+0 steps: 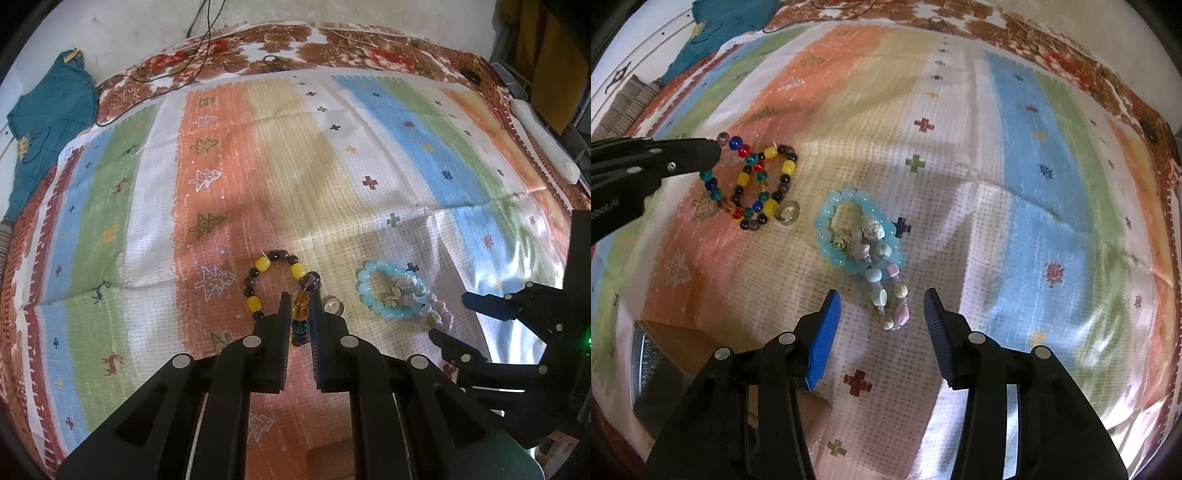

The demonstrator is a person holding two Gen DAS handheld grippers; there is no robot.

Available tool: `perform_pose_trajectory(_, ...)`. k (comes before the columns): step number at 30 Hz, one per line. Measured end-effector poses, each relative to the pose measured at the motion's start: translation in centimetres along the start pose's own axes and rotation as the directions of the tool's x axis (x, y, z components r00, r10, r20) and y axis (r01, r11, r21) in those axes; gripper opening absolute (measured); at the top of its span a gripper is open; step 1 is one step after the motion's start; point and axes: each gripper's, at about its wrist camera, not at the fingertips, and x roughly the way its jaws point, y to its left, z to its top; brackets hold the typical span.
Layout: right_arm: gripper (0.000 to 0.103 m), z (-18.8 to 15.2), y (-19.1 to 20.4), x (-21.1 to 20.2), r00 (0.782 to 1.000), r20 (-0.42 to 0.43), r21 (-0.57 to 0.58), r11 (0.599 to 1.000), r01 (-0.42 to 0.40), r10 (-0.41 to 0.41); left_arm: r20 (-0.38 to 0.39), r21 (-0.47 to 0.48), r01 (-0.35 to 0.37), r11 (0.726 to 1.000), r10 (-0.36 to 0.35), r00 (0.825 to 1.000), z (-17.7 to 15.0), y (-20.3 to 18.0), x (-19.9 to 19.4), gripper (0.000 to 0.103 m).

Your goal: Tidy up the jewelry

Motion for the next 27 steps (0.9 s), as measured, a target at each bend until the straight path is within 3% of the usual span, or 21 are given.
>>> perform_pose_trajectory(3,0.047,0.1,0.0,0.5,1.0,-0.006,0.007,1.0,0.001,-0.001,-0.001,-0.001,0.002,1.0,-0.002,1.0,0.0,0.0,0.1,0.009)
perform_pose_trajectory(7,0.03,0.1,0.0,1.3,1.0,-0.029,0.003,1.0,0.001,-0.001,-0.003,-0.001,0.003,1.0,-0.003,1.0,0.0,-0.2,0.4,0.009)
perform_pose_trajectory(10,0.022,-0.2,-0.1,1.9,0.999,-0.049,0.002,1.0,0.006,-0.006,-0.003,0.001,0.003,1.0,-0.003,1.0,-0.1,-0.3,0.4,0.009)
perform_pose_trajectory(16,0.018,-0.3,-0.2,1.6,0.999,-0.032,-0.003,1.0,-0.005,0.005,0.004,-0.001,0.004,1.0,-0.004,1.0,0.0,-0.4,0.2,0.009)
perform_pose_trajectory(18,0.007,-0.3,-0.1,1.2,1.0,-0.02,-0.006,1.0,-0.012,0.012,0.007,0.001,0.004,1.0,-0.004,1.0,0.0,-0.5,0.0,0.009)
perform_pose_trajectory(27,0.007,-0.6,0.8,-0.8,0.999,0.019,-0.017,1.0,-0.025,0.026,0.025,-0.007,-0.005,1.0,0.006,1.0,-0.2,-0.2,-2.0,0.009)
